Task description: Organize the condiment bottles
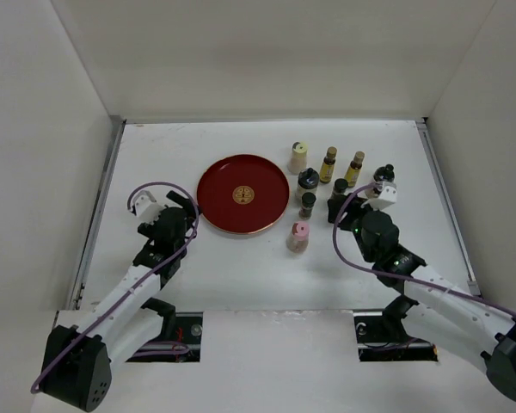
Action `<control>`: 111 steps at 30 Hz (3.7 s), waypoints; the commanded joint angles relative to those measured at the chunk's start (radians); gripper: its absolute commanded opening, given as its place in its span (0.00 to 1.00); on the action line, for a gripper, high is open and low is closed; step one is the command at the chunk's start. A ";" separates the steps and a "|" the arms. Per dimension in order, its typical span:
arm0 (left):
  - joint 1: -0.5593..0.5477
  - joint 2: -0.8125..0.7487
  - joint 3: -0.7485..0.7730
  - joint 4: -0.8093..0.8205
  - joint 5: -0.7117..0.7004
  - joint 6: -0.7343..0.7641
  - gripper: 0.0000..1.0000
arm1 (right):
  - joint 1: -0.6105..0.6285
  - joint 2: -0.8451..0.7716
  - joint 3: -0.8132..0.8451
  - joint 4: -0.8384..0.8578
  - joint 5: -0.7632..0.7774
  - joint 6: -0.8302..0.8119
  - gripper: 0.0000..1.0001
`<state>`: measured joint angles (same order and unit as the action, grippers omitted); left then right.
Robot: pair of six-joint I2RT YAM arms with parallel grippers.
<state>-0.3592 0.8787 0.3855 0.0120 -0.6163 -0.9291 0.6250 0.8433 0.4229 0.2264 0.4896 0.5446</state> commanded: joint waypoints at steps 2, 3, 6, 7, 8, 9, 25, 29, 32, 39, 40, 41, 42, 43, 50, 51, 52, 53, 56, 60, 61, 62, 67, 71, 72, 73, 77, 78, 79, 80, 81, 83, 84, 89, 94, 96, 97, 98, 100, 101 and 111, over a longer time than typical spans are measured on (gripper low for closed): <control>0.039 -0.073 -0.030 0.074 0.012 -0.013 1.00 | 0.078 -0.061 0.079 -0.073 0.007 -0.049 0.50; 0.052 -0.093 -0.039 0.081 0.012 -0.011 1.00 | 0.103 -0.073 0.088 -0.094 0.007 -0.060 0.40; 0.084 -0.148 -0.072 0.118 0.013 -0.028 1.00 | 0.170 -0.099 0.129 -0.206 0.014 -0.071 0.24; 0.090 -0.162 -0.085 0.137 0.019 -0.028 1.00 | 0.190 -0.102 0.146 -0.254 0.017 -0.069 0.21; 0.091 -0.171 -0.095 0.150 0.026 -0.028 1.00 | 0.207 -0.104 0.161 -0.297 0.012 -0.072 0.20; 0.093 -0.176 -0.103 0.160 0.030 -0.025 1.00 | 0.227 -0.105 0.177 -0.341 0.007 -0.074 0.20; 0.113 -0.074 -0.181 0.312 0.112 -0.080 1.00 | 0.354 0.131 0.290 -0.530 0.005 -0.060 0.94; 0.119 -0.049 -0.181 0.321 0.121 -0.083 1.00 | 0.325 0.227 0.300 -0.415 -0.037 -0.097 0.96; 0.121 -0.053 -0.189 0.325 0.125 -0.083 1.00 | 0.295 0.273 0.298 -0.345 -0.063 -0.112 0.95; 0.119 -0.034 -0.197 0.344 0.133 -0.085 1.00 | 0.255 0.375 0.307 -0.236 -0.097 -0.127 0.89; 0.121 -0.032 -0.197 0.344 0.142 -0.085 1.00 | 0.252 0.391 0.310 -0.225 -0.097 -0.130 0.88; 0.122 -0.033 -0.197 0.344 0.145 -0.085 1.00 | 0.252 0.408 0.318 -0.223 -0.098 -0.132 0.86; 0.124 -0.035 -0.197 0.345 0.144 -0.085 1.00 | 0.252 0.424 0.327 -0.226 -0.098 -0.135 0.82; 0.124 -0.035 -0.198 0.348 0.142 -0.085 1.00 | 0.252 0.436 0.335 -0.231 -0.098 -0.137 0.78; 0.127 -0.058 -0.206 0.352 0.145 -0.085 1.00 | 0.285 0.376 0.385 -0.307 -0.005 -0.149 0.47; 0.125 -0.057 -0.208 0.352 0.144 -0.085 1.00 | 0.293 0.358 0.410 -0.332 0.009 -0.155 0.46; 0.124 -0.050 -0.206 0.352 0.147 -0.086 1.00 | 0.301 0.343 0.436 -0.350 0.015 -0.166 0.45; 0.127 -0.044 -0.204 0.352 0.153 -0.086 1.00 | 0.311 0.333 0.462 -0.361 0.018 -0.179 0.45; 0.130 -0.050 -0.204 0.352 0.162 -0.091 1.00 | 0.321 0.361 0.555 -0.339 -0.008 -0.228 0.46; 0.137 -0.049 -0.209 0.352 0.161 -0.093 1.00 | 0.305 0.547 0.732 -0.251 -0.100 -0.274 0.45; 0.142 -0.050 -0.211 0.352 0.164 -0.093 1.00 | 0.299 0.594 0.772 -0.231 -0.114 -0.281 0.45; 0.145 -0.058 -0.214 0.350 0.167 -0.093 1.00 | 0.295 0.656 0.825 -0.208 -0.131 -0.290 0.45; 0.151 -0.073 -0.226 0.352 0.162 -0.094 1.00 | 0.272 0.962 1.114 -0.160 -0.175 -0.301 0.44; 0.150 -0.080 -0.229 0.352 0.162 -0.094 1.00 | 0.264 1.135 1.290 -0.151 -0.177 -0.305 0.44; 0.150 -0.080 -0.229 0.352 0.161 -0.094 1.00 | 0.264 1.158 1.313 -0.151 -0.174 -0.307 0.44; 0.148 -0.073 -0.229 0.352 0.161 -0.094 1.00 | 0.264 1.197 1.344 -0.144 -0.172 -0.307 0.44; 0.147 -0.060 -0.224 0.353 0.168 -0.103 1.00 | 0.262 1.298 1.430 -0.141 -0.160 -0.307 0.45; 0.145 -0.058 -0.224 0.353 0.168 -0.105 1.00 | 0.262 1.322 1.453 -0.142 -0.157 -0.307 0.45; 0.145 -0.055 -0.224 0.355 0.167 -0.105 1.00 | 0.265 1.346 1.474 -0.144 -0.157 -0.307 0.45; 0.145 -0.049 -0.224 0.359 0.168 -0.105 1.00 | 0.265 1.365 1.491 -0.142 -0.157 -0.310 0.45; 0.145 -0.043 -0.224 0.365 0.168 -0.105 1.00 | 0.265 1.385 1.507 -0.139 -0.155 -0.313 0.45; 0.144 -0.040 -0.224 0.367 0.174 -0.105 1.00 | 0.267 1.424 1.539 -0.144 -0.148 -0.321 0.45; 0.145 -0.043 -0.224 0.368 0.178 -0.105 1.00 | 0.273 1.439 1.548 -0.147 -0.141 -0.327 0.46; 0.151 -0.037 -0.224 0.368 0.181 -0.105 1.00 | 0.288 1.465 1.536 -0.139 -0.118 -0.339 0.51; 0.154 -0.047 -0.226 0.368 0.179 -0.105 1.00 | 0.291 1.473 1.536 -0.134 -0.128 -0.321 0.69; 0.156 -0.049 -0.226 0.364 0.187 -0.102 1.00 | 0.293 1.450 1.524 -0.130 -0.132 -0.304 0.79; 0.156 -0.056 -0.224 0.362 0.187 -0.100 1.00 | 0.293 1.424 1.506 -0.118 -0.138 -0.292 0.84; 0.156 -0.066 -0.226 0.362 0.187 -0.099 1.00 | 0.293 1.389 1.475 -0.101 -0.149 -0.279 0.88; 0.157 -0.076 -0.229 0.361 0.178 -0.096 1.00 | 0.293 1.277 1.383 -0.050 -0.175 -0.262 0.91; 0.157 -0.078 -0.231 0.364 0.176 -0.096 1.00 | 0.293 1.207 1.322 -0.021 -0.180 -0.259 0.92; 0.153 -0.060 -0.223 0.362 0.191 -0.097 1.00 | 0.181 0.518 0.589 -0.007 -0.031 -0.250 0.44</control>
<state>-0.2096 0.8200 0.1631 0.3298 -0.4347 -1.0222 0.8509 1.4597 1.1488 0.2180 0.3717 0.2802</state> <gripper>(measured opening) 0.997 0.448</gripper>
